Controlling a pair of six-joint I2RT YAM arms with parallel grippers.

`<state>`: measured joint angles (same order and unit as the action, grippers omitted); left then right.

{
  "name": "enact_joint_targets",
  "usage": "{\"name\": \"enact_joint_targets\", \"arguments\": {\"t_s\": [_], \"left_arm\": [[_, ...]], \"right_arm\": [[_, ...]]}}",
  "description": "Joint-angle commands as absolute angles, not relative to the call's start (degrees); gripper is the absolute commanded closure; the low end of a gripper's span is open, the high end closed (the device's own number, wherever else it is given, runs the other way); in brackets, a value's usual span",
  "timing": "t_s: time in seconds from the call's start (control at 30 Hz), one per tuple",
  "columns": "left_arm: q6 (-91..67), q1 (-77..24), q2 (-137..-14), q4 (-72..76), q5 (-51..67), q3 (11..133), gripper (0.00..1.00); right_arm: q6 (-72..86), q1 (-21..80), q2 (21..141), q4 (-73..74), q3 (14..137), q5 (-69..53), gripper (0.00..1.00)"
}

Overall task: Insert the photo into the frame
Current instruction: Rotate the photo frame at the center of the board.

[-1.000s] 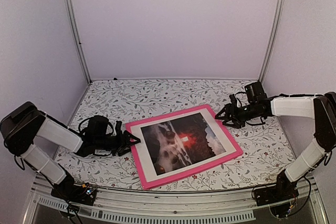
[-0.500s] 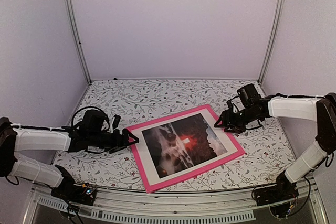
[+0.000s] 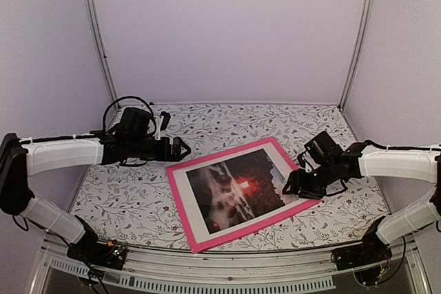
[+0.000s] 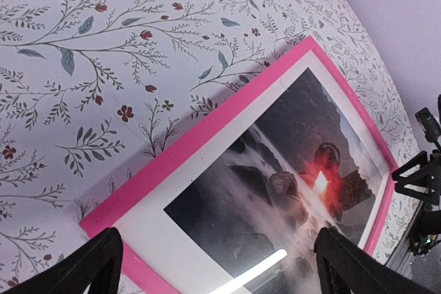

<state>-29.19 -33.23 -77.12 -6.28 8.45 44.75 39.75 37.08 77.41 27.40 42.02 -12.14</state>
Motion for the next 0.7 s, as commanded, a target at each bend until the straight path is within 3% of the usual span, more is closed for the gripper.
{"name": "enact_joint_targets", "arguments": {"t_s": [0.0,0.27,0.67], "left_arm": [[-23.4,-30.5,-84.4,-6.3,11.0,49.1,0.00],[-23.5,-29.0,-94.8,-1.9,13.4,54.1,0.00],[-23.8,-28.8,-106.0,4.4,21.3,57.6,0.00]], "right_arm": [[45.5,40.2,74.4,29.5,38.8,-8.5,0.34],[51.3,43.3,69.1,30.8,33.3,-7.7,0.22],[54.5,44.5,68.8,24.7,29.0,-9.5,0.20]]}}
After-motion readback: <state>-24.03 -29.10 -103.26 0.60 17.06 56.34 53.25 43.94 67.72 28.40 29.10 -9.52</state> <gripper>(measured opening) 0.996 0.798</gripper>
